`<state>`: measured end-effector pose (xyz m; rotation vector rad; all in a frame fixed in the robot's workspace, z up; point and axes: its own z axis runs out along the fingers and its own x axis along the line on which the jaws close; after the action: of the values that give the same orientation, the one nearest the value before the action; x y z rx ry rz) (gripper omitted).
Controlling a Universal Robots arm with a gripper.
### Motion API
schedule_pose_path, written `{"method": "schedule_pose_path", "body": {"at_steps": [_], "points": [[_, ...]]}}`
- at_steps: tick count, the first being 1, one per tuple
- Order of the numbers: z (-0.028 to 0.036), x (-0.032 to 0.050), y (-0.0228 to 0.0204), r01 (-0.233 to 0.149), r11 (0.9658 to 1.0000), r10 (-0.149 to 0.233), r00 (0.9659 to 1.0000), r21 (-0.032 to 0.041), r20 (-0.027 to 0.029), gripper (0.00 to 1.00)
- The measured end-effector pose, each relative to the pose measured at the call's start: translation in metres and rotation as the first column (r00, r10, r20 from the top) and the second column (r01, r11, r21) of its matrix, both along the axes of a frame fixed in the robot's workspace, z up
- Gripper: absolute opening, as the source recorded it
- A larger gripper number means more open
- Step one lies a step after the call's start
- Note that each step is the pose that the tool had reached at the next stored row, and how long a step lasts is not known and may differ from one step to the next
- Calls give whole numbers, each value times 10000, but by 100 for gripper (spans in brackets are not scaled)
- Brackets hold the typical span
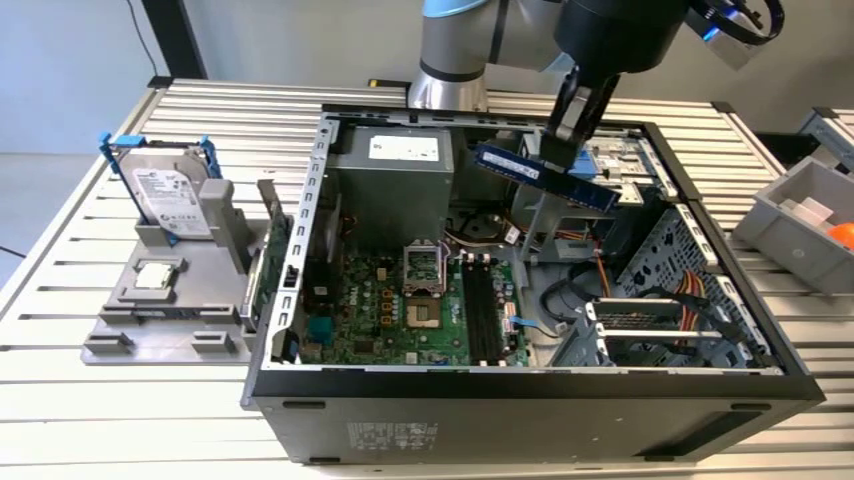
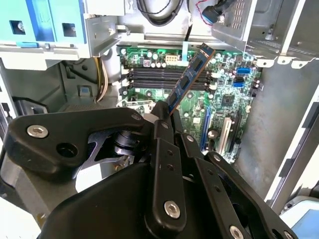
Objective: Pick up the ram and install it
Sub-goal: 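Insert the ram into the slot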
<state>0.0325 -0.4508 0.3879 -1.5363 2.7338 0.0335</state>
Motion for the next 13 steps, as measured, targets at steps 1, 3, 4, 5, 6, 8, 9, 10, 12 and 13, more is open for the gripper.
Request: {"method": "schedule_pose_path", "body": {"at_steps": [1, 3, 4, 5, 6, 8, 9, 10, 12, 13], "points": [[0, 0, 0, 66, 10000, -66, 10000, 0, 0, 0], [-1, -1, 0, 188, 9998, -188, 9998, -1, 0, 0], [-2, -2, 0, 252, 9997, -252, 9997, -1, 0, 0], [-3, -3, 0, 318, 9995, -318, 9995, 0, 0, 0], [-4, -3, 0, 379, 9993, -379, 9993, 0, 0, 0], [-4, -4, 0, 499, 9988, -499, 9988, -1, 0, 0], [-4, -4, 0, 555, 9985, -555, 9985, -1, 0, 0], [-4, -4, 0, 621, 9981, -621, 9981, -1, 0, 0], [-5, -4, 0, 736, 9973, -736, 9973, -1, 0, 0], [-5, -5, 0, 799, 9968, -799, 9968, 0, 0, 0]]}}
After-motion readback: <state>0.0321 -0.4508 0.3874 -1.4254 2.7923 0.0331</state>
